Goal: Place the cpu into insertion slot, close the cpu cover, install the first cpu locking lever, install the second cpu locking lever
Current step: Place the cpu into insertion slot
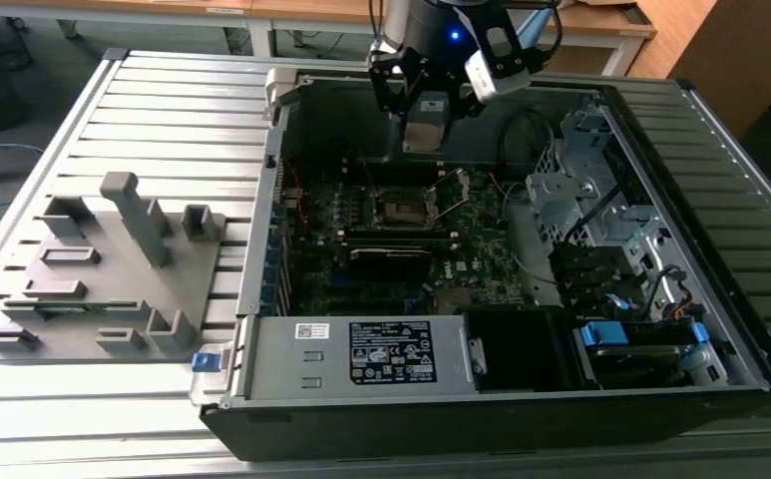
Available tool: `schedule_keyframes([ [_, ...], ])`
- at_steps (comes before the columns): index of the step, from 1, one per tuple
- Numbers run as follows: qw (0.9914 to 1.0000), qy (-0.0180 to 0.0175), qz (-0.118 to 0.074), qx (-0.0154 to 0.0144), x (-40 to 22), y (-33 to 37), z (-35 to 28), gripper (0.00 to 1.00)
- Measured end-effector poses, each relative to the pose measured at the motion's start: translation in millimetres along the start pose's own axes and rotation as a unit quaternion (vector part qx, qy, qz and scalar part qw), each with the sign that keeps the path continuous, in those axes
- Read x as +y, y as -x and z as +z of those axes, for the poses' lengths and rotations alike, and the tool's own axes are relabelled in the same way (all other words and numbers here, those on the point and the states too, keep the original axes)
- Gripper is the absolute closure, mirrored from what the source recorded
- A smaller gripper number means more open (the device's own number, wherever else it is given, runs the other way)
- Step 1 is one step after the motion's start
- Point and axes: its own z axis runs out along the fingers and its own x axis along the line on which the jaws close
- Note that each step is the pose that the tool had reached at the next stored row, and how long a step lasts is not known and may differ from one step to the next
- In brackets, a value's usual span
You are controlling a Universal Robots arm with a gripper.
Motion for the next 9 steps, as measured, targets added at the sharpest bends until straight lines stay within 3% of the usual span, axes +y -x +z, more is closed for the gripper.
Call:
schedule_keyframes([
  [9,1.00000,0.0000,0.000,0.0000,0.0,0.0,0.7,0.46],
])
